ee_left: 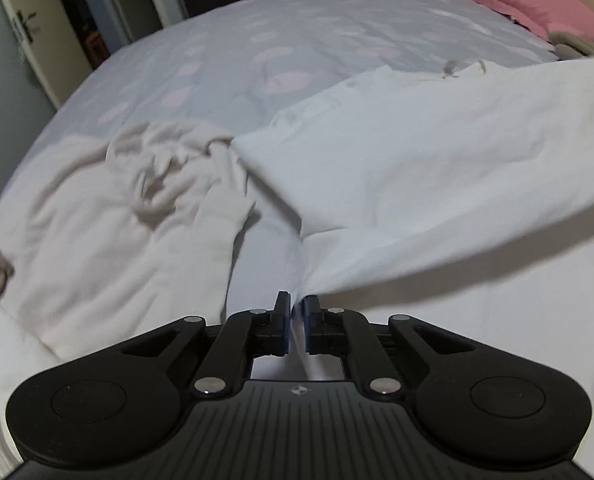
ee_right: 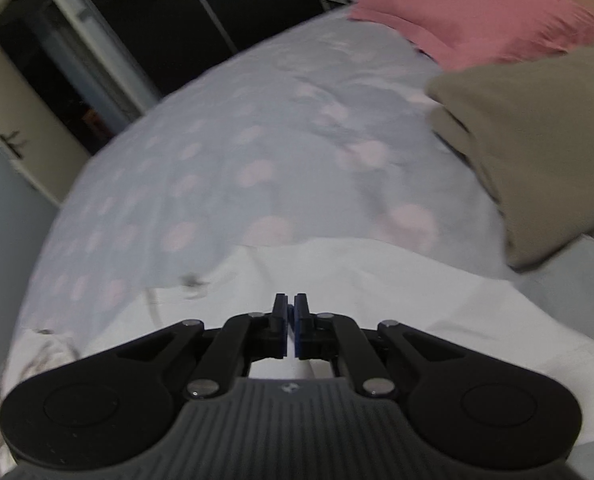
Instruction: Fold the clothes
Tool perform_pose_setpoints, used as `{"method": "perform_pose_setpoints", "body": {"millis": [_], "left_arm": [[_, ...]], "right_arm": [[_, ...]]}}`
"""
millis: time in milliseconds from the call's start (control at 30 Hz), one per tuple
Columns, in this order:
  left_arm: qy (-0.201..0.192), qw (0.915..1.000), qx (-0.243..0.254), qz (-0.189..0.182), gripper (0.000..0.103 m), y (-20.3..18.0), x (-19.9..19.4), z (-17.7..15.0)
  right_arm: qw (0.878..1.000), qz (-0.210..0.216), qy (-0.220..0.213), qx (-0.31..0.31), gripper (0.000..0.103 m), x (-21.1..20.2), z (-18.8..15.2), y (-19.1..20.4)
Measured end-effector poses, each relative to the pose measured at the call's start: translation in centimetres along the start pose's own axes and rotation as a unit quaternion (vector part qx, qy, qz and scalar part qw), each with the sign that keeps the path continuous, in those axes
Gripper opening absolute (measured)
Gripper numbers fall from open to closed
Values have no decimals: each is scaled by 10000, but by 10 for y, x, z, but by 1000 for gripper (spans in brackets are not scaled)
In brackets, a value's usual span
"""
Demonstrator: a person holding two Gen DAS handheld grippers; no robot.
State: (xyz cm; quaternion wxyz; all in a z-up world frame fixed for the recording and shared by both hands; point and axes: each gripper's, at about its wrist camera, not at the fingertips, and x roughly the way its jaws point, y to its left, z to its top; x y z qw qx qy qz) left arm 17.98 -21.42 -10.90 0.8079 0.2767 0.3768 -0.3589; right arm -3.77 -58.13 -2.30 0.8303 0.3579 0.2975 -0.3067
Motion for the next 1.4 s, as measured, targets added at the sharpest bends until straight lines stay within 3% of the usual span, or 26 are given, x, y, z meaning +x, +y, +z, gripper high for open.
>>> {"method": "perform_pose_setpoints", "body": {"millis": [200, 367, 433, 567, 733, 833, 1100, 1167, 1233, 1300, 1367, 1400], "left_arm": [[109, 9999, 4, 49, 5, -1, 1, 0], [579, 9979, -172, 243, 5, 9, 7, -2], [636, 9970, -432, 129, 5, 21, 5, -2], [402, 9959, -809, -82, 5, 39, -4, 15], [-52, 9912, -1255, -405, 29, 58, -11, 50], [-266, 9858, -1553, -589, 40, 69, -8, 70], [-138, 9725, -2161, -854, 40, 84, 54, 100], [-79, 9679, -2284, -1045, 34, 86, 69, 99], [-99, 9646, -2292, -1302, 16, 85, 80, 98], [-305, 9683, -2120, -1282, 1, 83, 80, 99], [-518, 9728, -1913, -1197, 1, 81, 77, 103], [-624, 9754, -1792, -1122, 1, 79, 74, 107]], "right_arm": [[9988, -319, 177, 327, 3, 33, -9, -27], [9979, -533, 305, 186, 3, 48, -16, -29], [9978, -529, 353, 211, 3, 51, -17, -31], [9977, -460, 429, 263, 12, 52, -19, -32], [9981, -397, 455, 150, 29, 52, -20, -26], [9981, -401, 473, -7, 29, 50, -20, -20], [9980, -238, 568, -149, 34, 42, -19, -18], [9978, -233, 588, -219, 34, 41, -17, -19], [9975, -236, 640, -193, 37, 43, -17, -24], [9969, -237, 750, -68, 38, 48, -17, -32], [9957, -231, 890, 105, 37, 56, -20, -40], [9950, -207, 958, 195, 21, 60, -22, -42]]}}
